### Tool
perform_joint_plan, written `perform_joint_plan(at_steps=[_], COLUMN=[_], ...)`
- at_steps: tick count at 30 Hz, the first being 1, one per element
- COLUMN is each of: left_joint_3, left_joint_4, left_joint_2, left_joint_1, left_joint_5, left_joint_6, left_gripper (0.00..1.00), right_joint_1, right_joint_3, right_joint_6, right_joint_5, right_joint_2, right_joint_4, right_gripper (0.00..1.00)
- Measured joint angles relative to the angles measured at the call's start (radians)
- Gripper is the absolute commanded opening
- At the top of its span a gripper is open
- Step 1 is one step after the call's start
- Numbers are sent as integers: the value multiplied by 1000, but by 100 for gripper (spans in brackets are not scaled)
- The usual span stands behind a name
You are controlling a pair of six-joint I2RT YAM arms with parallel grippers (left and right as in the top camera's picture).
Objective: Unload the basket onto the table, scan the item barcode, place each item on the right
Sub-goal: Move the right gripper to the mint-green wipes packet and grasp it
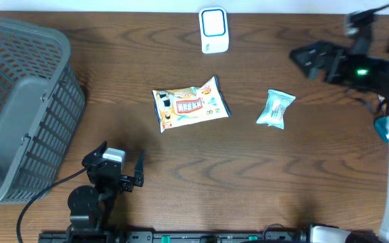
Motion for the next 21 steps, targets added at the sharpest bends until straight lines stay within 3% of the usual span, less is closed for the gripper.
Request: perform_joint_plan(at_steps=[3, 6, 9, 15, 21], left_joint_3=[0, 0, 0, 0, 0], left_joint_4=[0, 0, 0, 0, 0], left_joint_2=[0, 0, 0, 0, 0], left_joint_1=[0, 0, 0, 0, 0], left_joint_5=[0, 0, 0, 0, 0], left_joint_6=[0, 0, 0, 0, 0], left_gripper=[98, 98, 98, 98, 98], right_joint_1=[153, 303, 402, 422, 344], right_joint_3=[-2, -2, -2, -5, -8], right_joint_6=[60, 166, 275, 433, 489], right_joint_5=[235, 469, 652, 816, 865], right_joint_2=[43, 114, 201, 330, 335], right_joint_4=[-67, -107, -143, -223, -323], right_gripper=[94, 83, 80, 85, 86])
